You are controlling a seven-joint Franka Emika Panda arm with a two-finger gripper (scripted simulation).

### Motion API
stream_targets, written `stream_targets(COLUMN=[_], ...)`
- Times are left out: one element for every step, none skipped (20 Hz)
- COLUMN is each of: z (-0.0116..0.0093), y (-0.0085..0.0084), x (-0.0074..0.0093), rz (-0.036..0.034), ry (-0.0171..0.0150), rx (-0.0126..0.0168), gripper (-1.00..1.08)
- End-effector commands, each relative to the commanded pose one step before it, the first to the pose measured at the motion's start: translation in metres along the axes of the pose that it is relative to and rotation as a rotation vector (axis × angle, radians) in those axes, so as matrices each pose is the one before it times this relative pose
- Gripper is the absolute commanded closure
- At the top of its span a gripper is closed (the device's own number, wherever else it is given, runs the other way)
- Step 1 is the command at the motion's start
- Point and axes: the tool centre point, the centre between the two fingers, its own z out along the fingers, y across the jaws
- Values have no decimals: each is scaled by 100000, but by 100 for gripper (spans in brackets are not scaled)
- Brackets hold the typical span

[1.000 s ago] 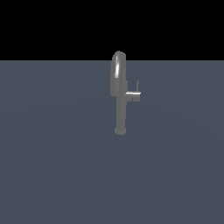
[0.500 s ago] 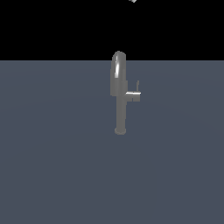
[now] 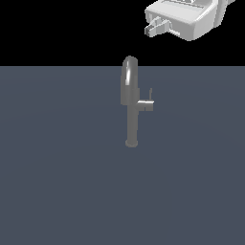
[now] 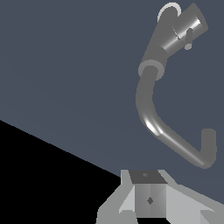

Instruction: Turn on the faucet by rotating a designated handle.

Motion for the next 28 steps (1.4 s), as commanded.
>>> stream_targets(z=[69,32,34,36,39,42,46,49,50,51,53,53,53,51,50,52,52,52,50,46,41,38,33,31,28,28,22,36], y=[109,44,45,46,47,48,50,51,50,49,47,46,44,42,40,39,37,35,33,30,27,24,21,18,15,13,9,10], x=[1999,808,816,824,832,841,850,851,825,793,756,717,677,634,594,552,510,470,431,388,343,298,253,206,160,112,69,10], rz=[5929,2421,2450,2480,2510,2540,2571,2577,2502,2405,2295,2178,2056,1928,1803,1677,1546,1426,1305,1174,1039,901,763,622,481,336,198,35], ry=[-4863,-1941,-1961,-1981,-2001,-2021,-2041,-2042,-1978,-1899,-1810,-1716,-1618,-1515,-1415,-1319,-1219,-1127,-1033,-928,-821,-713,-606,-498,-391,-282,-180,-50], rx=[5641,2264,2288,2312,2336,2361,2385,2386,2313,2220,2116,2005,1890,1771,1654,1537,1416,1305,1194,1073,949,823,697,568,439,307,182,33], gripper=[108,108,108,108,108,108,108,108,108,108,108,108,108,108,108,108,108,108,108,108,108,108,108,108,108,108,108,108])
